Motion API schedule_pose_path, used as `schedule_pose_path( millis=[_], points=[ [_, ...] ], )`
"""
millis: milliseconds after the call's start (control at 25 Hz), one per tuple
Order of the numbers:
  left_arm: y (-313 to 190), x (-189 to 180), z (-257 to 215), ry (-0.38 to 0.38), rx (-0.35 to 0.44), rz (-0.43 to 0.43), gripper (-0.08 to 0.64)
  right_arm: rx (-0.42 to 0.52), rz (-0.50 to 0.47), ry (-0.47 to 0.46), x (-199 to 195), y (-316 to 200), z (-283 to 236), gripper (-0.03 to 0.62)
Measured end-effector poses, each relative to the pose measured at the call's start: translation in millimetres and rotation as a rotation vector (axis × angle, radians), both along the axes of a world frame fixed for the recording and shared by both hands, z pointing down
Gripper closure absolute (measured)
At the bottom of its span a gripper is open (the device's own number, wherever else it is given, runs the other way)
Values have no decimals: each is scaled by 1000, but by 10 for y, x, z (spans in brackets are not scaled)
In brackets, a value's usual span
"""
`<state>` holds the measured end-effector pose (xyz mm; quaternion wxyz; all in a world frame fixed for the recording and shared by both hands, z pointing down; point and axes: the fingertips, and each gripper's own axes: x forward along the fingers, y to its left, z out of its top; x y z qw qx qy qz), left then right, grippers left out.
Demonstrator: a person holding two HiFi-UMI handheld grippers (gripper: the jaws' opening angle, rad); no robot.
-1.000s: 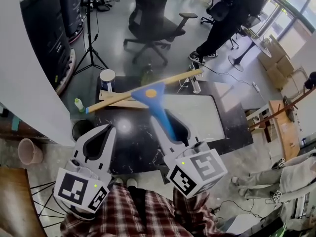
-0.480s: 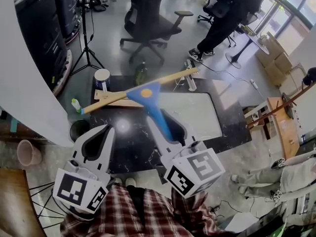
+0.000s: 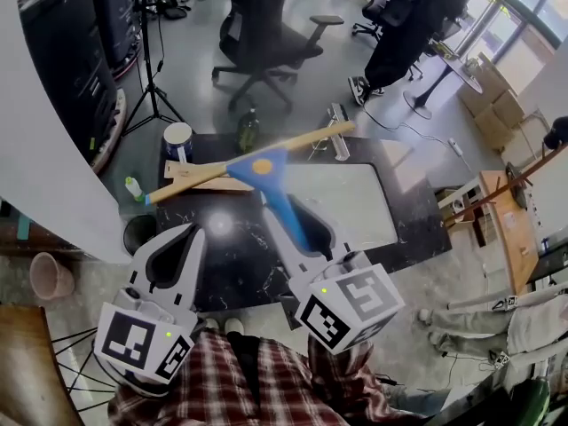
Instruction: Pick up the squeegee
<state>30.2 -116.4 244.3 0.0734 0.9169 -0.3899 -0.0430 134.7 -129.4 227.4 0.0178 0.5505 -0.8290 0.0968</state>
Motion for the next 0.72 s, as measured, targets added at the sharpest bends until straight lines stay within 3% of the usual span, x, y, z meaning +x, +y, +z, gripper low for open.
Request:
schedule_pose_path(
  millis=[520,720],
  points=[
    [-41,-9,21,8,-15,1,551,-15,5,-5,15,-54,74,443],
    [-4,-263,19,-25,-20,-117,551,-4,-107,-45,-251,-144,90,443]
  ],
)
